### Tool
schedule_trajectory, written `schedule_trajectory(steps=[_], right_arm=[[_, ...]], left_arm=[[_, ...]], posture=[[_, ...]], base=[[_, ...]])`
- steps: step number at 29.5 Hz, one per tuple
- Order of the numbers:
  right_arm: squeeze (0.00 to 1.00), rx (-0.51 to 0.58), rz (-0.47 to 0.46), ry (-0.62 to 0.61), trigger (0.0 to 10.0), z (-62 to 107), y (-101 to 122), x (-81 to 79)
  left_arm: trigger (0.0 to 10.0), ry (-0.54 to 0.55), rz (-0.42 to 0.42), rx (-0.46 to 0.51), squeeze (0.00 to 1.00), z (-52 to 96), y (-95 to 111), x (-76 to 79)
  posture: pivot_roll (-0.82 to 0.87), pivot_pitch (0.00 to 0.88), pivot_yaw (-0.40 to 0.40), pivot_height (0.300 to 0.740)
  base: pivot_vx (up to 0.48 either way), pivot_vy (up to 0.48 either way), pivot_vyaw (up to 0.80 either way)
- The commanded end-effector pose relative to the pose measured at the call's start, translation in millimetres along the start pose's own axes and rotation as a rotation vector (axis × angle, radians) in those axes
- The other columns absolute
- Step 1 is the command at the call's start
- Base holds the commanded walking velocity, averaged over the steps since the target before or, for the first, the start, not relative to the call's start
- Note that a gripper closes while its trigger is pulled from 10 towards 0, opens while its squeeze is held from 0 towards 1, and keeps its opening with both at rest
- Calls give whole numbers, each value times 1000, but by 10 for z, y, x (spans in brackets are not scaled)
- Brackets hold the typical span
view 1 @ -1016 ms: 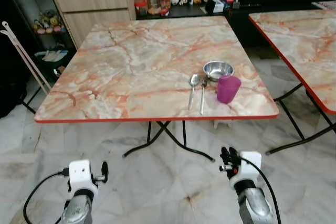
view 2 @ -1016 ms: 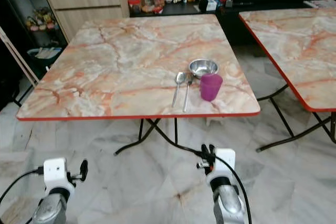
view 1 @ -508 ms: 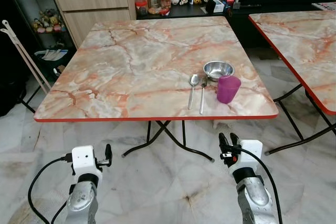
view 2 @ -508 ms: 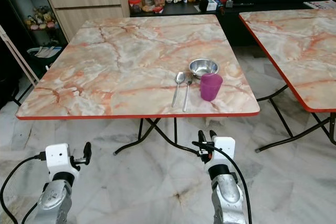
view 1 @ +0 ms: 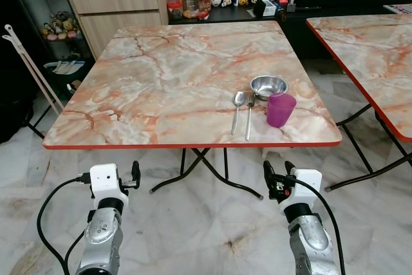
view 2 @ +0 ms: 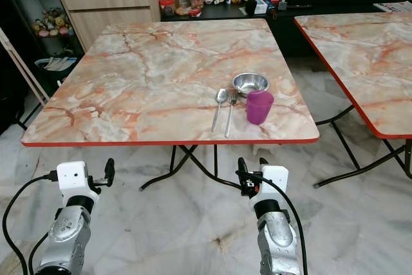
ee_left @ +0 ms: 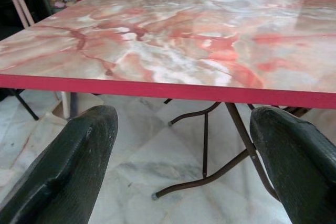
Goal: Setting the table
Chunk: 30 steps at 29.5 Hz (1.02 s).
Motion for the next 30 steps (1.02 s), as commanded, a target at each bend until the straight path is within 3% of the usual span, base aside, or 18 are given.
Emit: schedule_trajectory(steps=[1, 11, 30], right_arm=[[0, 27, 1, 13, 10000, -60, 85, -61], [0, 28, -4, 6, 10000, -61, 100, -76], [0, 42, -13, -4, 10000, -78, 116, -107]], left_arm=[[10000, -12, -1, 6, 0, -32, 44, 21], [10000, -61, 18, 22, 0, -63, 134, 171], [10000, -121, 25, 43, 0, -121, 227, 310]], posture=[[-35, 0, 38, 740], [-52, 0, 38, 740], [-51, 0, 48, 740]], base=[[0, 0, 0], [0, 0, 0], [0, 0, 0]])
Point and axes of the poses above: a point about 5 cm out from each wrist's last joint towards the gripper, its own z axis pointing back from the gripper into the wrist, its own y axis along the axis of the wrist's last joint, x = y × z, the point moved 2 cm from there along -z, pointing out of the wrist towards the gripper, and after that the axes turned 13 degrees about -z, right-handed, at the moved point
